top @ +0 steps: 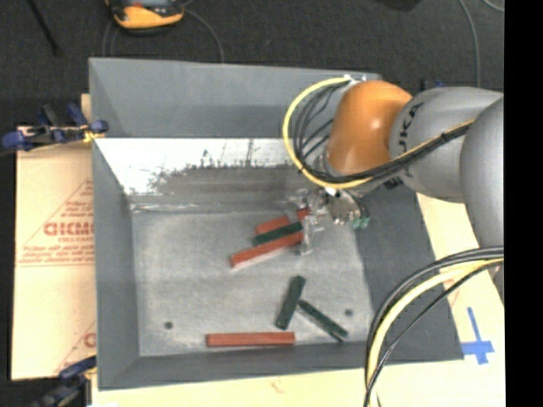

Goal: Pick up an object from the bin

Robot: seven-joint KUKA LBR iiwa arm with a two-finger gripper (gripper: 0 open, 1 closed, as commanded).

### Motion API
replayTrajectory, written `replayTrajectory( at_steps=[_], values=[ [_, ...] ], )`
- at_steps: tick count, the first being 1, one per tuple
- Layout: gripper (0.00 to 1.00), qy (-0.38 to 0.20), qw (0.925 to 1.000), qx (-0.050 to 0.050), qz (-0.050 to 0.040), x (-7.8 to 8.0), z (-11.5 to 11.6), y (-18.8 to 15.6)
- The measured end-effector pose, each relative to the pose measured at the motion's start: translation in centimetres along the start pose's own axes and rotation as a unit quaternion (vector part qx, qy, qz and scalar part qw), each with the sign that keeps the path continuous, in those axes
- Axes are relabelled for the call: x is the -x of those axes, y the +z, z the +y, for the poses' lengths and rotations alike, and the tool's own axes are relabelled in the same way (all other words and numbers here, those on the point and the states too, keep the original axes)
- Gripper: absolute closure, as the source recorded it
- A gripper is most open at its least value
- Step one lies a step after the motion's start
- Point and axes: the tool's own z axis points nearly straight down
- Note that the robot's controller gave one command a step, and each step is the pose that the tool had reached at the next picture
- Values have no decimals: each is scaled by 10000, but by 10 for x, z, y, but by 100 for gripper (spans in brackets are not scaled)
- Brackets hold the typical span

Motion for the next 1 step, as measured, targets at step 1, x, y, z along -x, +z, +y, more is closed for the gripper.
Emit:
replayTrajectory(
  at_steps=[1],
  values=[
    [100, -54, 10000, 2, 14, -4, 23, -145]
  ],
)
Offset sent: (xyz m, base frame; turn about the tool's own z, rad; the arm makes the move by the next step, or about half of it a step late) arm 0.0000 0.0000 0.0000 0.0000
